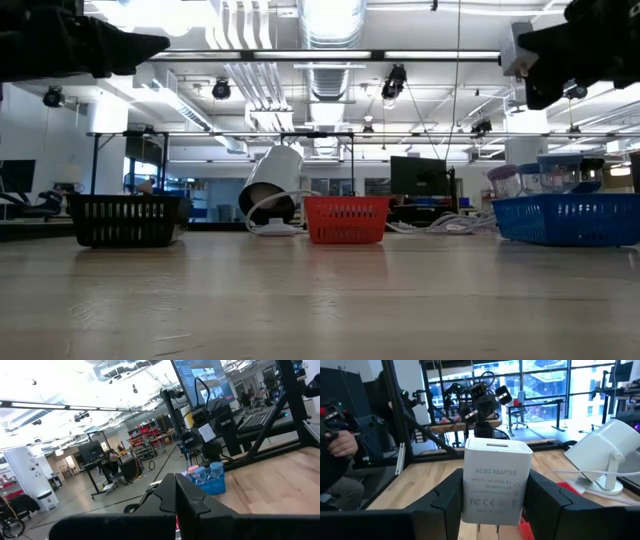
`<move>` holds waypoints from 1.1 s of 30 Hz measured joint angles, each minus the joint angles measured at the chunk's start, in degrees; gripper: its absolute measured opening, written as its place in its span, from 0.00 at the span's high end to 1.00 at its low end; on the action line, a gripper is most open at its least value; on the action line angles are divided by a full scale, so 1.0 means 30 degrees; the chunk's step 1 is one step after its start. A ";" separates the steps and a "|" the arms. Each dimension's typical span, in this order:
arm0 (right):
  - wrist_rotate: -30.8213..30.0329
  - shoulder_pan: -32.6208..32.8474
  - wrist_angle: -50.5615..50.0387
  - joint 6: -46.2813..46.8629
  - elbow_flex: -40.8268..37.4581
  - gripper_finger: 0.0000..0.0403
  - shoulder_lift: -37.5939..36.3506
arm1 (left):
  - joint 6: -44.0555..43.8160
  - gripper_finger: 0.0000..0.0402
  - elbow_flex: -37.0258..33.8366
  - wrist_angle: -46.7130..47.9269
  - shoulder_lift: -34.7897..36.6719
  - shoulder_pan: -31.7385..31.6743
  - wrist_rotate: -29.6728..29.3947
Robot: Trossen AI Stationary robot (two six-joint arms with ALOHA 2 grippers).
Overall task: Pick & Place Office items
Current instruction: Put the white charger adapter into the black basket
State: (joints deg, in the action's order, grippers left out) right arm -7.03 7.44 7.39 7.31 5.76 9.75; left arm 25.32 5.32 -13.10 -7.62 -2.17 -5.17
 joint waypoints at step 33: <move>-0.1695 0.0002 0.0622 0.3286 0.0140 0.61 0.1611 | -0.0913 1.00 0.0015 -0.1607 -0.1270 0.0007 -0.2296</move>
State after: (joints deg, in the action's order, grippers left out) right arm -12.12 7.44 9.26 17.17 6.18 14.59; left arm 22.58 5.37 -17.92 -11.43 -2.15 -12.06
